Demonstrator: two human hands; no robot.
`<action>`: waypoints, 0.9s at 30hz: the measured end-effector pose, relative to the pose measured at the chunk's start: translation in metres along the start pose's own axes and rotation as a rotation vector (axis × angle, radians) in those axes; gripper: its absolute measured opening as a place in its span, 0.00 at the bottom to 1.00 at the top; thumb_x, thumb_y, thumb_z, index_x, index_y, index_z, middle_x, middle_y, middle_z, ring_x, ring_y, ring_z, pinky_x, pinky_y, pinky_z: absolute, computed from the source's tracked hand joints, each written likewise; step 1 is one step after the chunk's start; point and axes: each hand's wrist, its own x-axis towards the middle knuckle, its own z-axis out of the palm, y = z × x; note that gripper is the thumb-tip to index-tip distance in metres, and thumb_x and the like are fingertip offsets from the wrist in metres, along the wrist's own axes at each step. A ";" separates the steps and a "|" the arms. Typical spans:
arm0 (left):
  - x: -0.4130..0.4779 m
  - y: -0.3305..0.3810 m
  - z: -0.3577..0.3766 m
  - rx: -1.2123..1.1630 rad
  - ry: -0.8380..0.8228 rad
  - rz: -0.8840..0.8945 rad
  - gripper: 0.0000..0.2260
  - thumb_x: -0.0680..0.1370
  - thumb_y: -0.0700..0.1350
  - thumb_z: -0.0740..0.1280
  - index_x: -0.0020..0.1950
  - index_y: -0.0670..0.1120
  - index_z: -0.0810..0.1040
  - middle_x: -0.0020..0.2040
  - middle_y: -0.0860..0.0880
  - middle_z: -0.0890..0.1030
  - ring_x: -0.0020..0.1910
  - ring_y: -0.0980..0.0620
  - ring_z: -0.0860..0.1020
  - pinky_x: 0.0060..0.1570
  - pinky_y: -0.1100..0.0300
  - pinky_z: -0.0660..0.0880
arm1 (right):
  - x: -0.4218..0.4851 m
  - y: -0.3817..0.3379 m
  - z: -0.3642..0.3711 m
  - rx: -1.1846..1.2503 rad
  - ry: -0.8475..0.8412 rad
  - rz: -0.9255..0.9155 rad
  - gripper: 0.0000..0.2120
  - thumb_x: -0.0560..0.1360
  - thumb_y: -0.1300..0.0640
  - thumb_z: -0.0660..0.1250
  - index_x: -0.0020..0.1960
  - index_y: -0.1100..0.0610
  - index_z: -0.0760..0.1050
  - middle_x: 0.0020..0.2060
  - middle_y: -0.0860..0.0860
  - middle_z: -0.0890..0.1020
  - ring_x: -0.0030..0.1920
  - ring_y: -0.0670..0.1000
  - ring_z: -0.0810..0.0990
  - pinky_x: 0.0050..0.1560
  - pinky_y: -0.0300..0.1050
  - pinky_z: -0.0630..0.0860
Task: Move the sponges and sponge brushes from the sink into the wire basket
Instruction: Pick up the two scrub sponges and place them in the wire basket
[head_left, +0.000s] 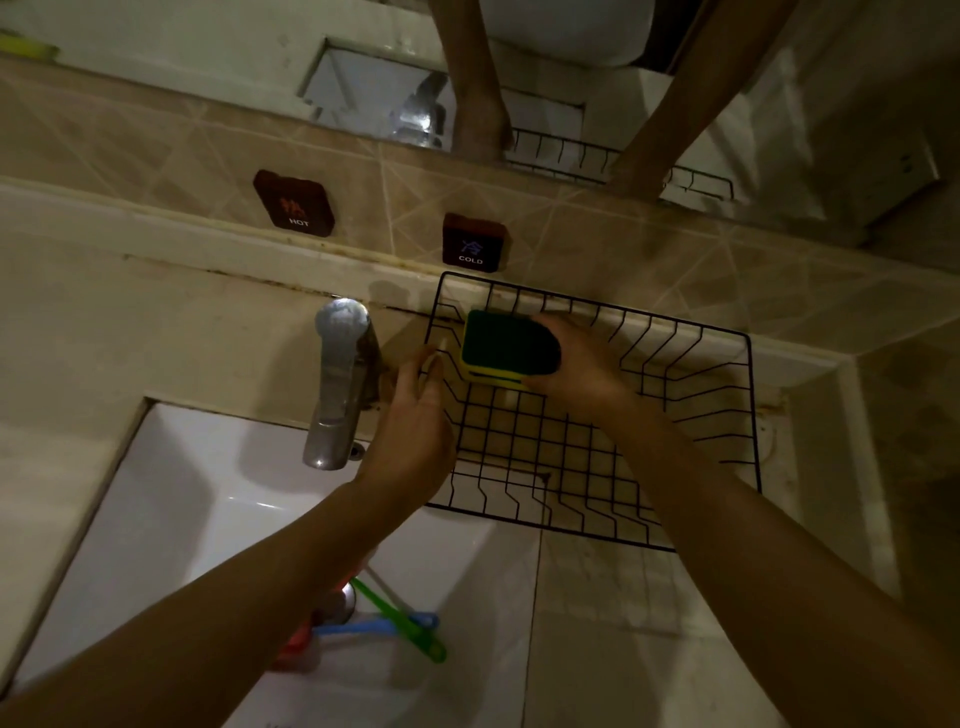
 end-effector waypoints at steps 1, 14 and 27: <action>0.000 0.001 -0.001 0.013 -0.006 -0.003 0.30 0.75 0.30 0.61 0.76 0.42 0.58 0.76 0.45 0.53 0.73 0.40 0.57 0.69 0.51 0.66 | 0.000 0.000 0.001 -0.009 0.001 -0.001 0.28 0.66 0.62 0.76 0.64 0.53 0.73 0.60 0.54 0.77 0.55 0.48 0.73 0.53 0.42 0.69; -0.002 0.007 -0.005 0.091 -0.079 -0.053 0.34 0.74 0.32 0.62 0.77 0.43 0.53 0.77 0.43 0.52 0.73 0.37 0.55 0.70 0.43 0.64 | -0.002 0.000 0.007 -0.150 -0.045 0.075 0.35 0.68 0.56 0.76 0.71 0.51 0.65 0.68 0.54 0.71 0.66 0.57 0.71 0.62 0.51 0.72; -0.091 -0.001 -0.056 -0.106 -0.058 0.171 0.07 0.78 0.51 0.59 0.42 0.50 0.73 0.32 0.55 0.74 0.30 0.59 0.73 0.31 0.65 0.71 | -0.136 -0.087 0.023 0.150 0.475 -0.369 0.05 0.78 0.58 0.64 0.46 0.57 0.77 0.32 0.44 0.75 0.30 0.45 0.74 0.31 0.32 0.73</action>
